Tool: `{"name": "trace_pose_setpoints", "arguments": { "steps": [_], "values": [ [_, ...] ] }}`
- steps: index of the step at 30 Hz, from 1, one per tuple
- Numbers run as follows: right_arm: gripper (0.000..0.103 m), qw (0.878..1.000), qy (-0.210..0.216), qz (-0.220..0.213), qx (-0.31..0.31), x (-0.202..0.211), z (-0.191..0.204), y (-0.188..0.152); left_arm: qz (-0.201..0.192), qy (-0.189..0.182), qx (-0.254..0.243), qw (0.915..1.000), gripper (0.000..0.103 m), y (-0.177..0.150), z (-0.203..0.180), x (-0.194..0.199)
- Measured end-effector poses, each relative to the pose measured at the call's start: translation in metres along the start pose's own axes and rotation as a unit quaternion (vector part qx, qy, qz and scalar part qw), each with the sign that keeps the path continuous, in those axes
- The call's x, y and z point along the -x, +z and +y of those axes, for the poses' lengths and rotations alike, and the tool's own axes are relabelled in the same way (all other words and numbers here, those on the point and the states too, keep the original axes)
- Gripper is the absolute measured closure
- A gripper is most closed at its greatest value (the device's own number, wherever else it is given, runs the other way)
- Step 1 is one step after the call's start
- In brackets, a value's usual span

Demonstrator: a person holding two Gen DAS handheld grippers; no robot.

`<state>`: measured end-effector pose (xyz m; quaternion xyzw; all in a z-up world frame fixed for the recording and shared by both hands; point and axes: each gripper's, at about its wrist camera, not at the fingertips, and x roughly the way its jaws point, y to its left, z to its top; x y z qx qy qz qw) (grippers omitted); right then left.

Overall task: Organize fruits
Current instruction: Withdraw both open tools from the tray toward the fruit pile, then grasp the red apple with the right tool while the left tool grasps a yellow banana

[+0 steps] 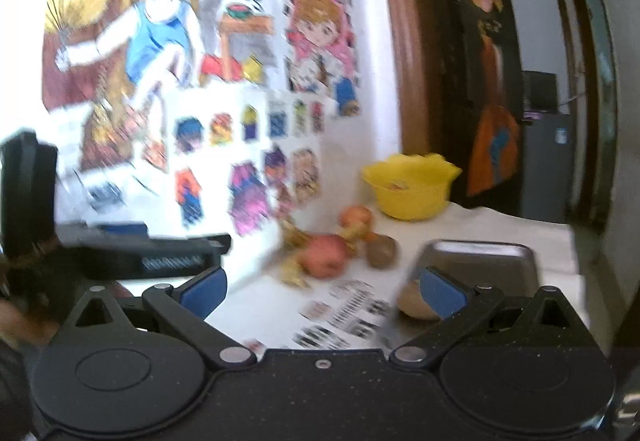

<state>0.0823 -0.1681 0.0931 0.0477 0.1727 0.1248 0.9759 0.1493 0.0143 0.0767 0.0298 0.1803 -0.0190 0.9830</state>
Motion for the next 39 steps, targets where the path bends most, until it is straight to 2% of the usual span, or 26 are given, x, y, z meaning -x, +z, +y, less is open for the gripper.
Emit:
{"name": "trace_pose_setpoints", "arguments": {
  "steps": [4,9,14,19,25,28,33,39],
  "values": [
    [0.001,0.999,0.04,-0.001,-0.02,-0.012,0.011,0.013,-0.006,0.023,-0.013,0.9996,0.0,0.0,0.01,0.003],
    [0.001,0.997,0.064,-0.026,0.024,-0.038,0.004,0.024,0.003,0.013,-0.016,0.9998,0.0,-0.008,0.012,-0.007],
    [0.001,0.997,0.062,0.005,0.036,-0.079,-0.024,0.044,0.015,-0.007,-0.018,0.9997,0.0,-0.024,0.007,-0.028],
    [0.001,0.993,0.099,0.026,0.053,-0.123,-0.05,0.062,0.032,-0.019,-0.028,0.9989,0.0,-0.026,0.0,-0.055],
    [0.001,0.991,0.112,0.056,0.049,-0.186,-0.07,0.074,0.049,-0.025,-0.044,0.9975,0.0,-0.021,-0.012,-0.093],
    [0.001,0.988,0.119,0.081,0.045,-0.221,-0.078,0.071,0.061,-0.026,-0.049,0.9966,0.0,-0.018,-0.018,-0.115],
    [0.001,0.975,0.158,0.151,0.04,-0.275,-0.088,0.055,0.073,-0.032,-0.061,0.9949,0.0,-0.021,-0.027,-0.142],
    [0.001,0.966,0.173,0.189,0.027,-0.313,-0.093,0.037,0.094,-0.037,-0.068,0.9926,0.0,-0.029,-0.033,-0.17]
  ]
}}
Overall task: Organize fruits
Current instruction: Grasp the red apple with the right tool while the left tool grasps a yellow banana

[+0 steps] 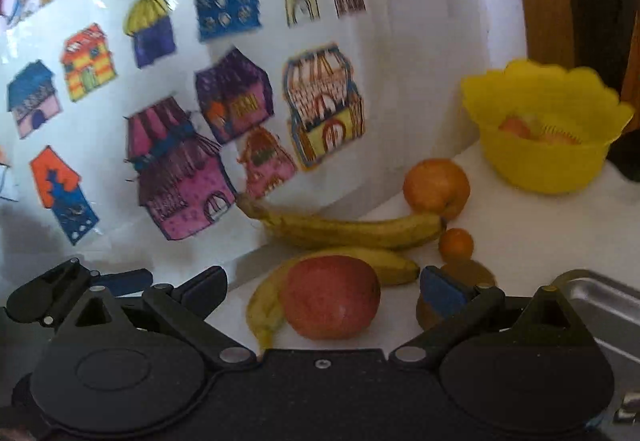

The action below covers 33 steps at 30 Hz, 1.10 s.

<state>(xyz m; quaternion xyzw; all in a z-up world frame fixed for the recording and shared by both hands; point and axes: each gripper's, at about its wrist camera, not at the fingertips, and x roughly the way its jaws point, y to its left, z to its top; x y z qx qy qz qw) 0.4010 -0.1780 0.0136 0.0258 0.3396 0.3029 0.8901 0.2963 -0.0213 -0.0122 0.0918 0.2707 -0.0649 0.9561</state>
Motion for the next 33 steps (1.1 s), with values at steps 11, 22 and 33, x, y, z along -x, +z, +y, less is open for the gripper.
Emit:
{"name": "trace_pose_setpoints", "arguments": {
  "steps": [11,22,33],
  "values": [
    [0.005,0.998,0.012,0.055,0.037,-0.042,-0.001,-0.006,0.015,-0.007,-0.006,0.9998,0.001,-0.002,-0.004,-0.02],
    [0.019,0.994,-0.028,0.073,0.074,-0.062,0.004,-0.009,0.018,-0.013,-0.011,0.9997,0.001,0.001,-0.006,-0.026],
    [0.03,0.994,-0.03,0.07,0.079,-0.047,-0.001,-0.015,0.025,-0.014,-0.01,0.9995,0.013,0.003,-0.006,-0.034]
  ]
}}
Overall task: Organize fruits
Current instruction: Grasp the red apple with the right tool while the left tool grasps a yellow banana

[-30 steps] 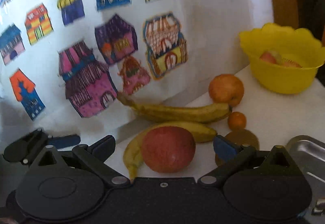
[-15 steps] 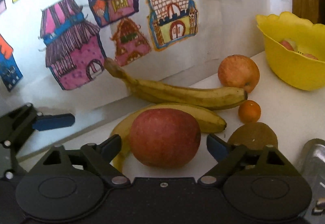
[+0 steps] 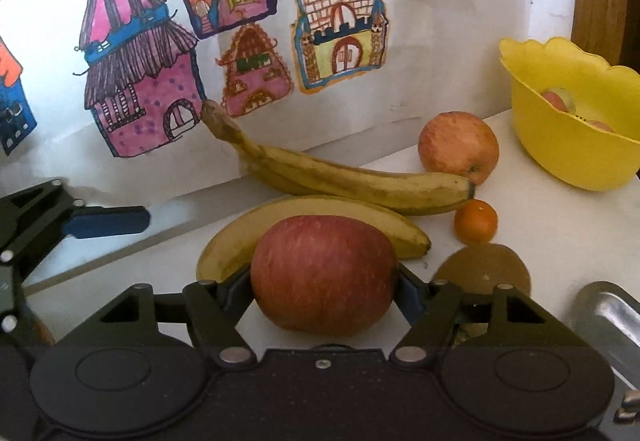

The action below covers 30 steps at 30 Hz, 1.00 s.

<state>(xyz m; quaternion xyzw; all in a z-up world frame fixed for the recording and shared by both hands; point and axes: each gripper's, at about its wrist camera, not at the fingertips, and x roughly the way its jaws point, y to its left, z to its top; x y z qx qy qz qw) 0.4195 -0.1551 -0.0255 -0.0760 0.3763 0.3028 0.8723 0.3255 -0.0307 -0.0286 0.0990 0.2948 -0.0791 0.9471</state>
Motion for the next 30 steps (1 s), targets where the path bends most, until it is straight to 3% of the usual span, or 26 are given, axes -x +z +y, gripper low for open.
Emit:
{"name": "trace_pose_setpoints", "arguments": {
  "steps": [12,21,23,30],
  "values": [
    [0.03,1.0,0.01,-0.026,0.005,0.022,-0.01,-0.001,0.039,0.016,0.044,0.9981,0.045,0.012,0.006,-0.039],
    [0.03,0.999,0.013,-0.032,-0.002,0.024,-0.014,0.002,0.036,0.03,0.034,0.9983,0.052,0.024,0.008,-0.066],
    [0.03,0.999,0.014,-0.033,-0.003,0.025,-0.015,0.002,0.034,0.019,0.033,0.9987,0.062,0.025,0.007,-0.067],
    [0.03,0.999,0.013,-0.03,-0.006,0.029,-0.013,0.001,0.044,-0.001,0.036,0.9984,0.066,0.026,0.008,-0.063]
  ]
}}
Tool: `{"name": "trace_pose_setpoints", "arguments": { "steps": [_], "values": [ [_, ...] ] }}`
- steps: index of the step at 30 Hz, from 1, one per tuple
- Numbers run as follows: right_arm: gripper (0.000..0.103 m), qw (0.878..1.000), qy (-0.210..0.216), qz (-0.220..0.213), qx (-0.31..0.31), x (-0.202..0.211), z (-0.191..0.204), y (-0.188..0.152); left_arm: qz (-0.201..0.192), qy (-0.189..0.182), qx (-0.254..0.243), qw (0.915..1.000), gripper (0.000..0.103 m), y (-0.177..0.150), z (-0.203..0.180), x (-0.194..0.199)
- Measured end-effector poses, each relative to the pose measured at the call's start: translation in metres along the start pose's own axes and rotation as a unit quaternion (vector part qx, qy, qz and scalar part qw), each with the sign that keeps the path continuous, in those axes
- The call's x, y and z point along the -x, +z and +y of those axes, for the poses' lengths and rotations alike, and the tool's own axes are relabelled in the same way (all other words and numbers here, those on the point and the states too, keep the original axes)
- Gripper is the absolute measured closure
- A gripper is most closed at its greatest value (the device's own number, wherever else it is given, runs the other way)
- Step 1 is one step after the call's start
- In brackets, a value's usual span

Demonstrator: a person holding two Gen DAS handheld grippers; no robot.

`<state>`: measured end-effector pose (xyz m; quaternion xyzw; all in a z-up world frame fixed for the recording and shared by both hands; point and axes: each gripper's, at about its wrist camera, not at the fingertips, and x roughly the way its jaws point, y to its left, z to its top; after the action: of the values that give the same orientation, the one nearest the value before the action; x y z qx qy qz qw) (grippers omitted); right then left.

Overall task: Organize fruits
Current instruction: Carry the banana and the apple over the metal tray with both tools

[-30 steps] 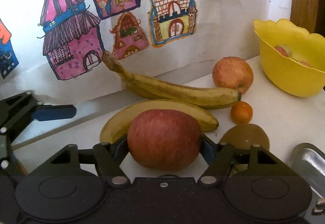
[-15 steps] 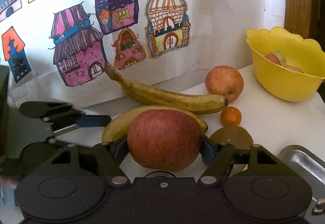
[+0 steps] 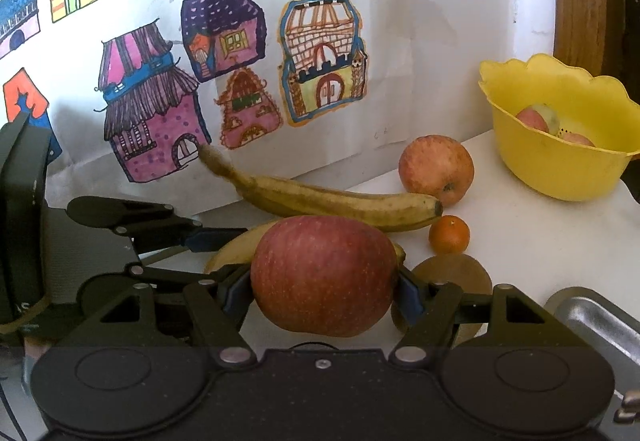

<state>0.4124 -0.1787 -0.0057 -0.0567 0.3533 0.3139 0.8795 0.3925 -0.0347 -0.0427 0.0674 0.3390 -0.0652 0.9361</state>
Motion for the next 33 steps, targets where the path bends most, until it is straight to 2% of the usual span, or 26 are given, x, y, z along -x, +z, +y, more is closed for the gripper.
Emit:
{"name": "trace_pose_setpoints", "arguments": {
  "steps": [15,18,21,25,27,33],
  "values": [
    [0.03,1.0,-0.008,-0.003,-0.017,0.038,0.005,-0.016,0.023,-0.022,-0.004,0.9995,0.065,-0.033,-0.009,0.051],
    [0.03,1.0,-0.01,-0.003,-0.017,0.043,0.008,-0.021,0.017,-0.016,-0.023,0.9995,0.063,-0.031,-0.014,0.047],
    [0.03,1.0,-0.011,-0.005,-0.021,0.048,0.008,-0.023,0.016,-0.027,-0.025,0.9992,0.06,-0.025,-0.015,0.038],
    [0.03,1.0,-0.015,-0.01,-0.023,0.056,0.006,-0.024,0.022,-0.034,-0.023,0.9989,0.063,-0.02,-0.017,0.032],
    [0.03,0.999,-0.019,-0.013,-0.023,0.062,0.005,-0.026,0.03,-0.046,-0.004,0.9985,0.066,-0.019,-0.016,0.035],
    [0.03,0.999,-0.031,-0.02,-0.032,0.079,-0.003,-0.032,0.054,-0.089,0.059,0.9928,0.066,-0.02,-0.018,0.044]
  ]
}}
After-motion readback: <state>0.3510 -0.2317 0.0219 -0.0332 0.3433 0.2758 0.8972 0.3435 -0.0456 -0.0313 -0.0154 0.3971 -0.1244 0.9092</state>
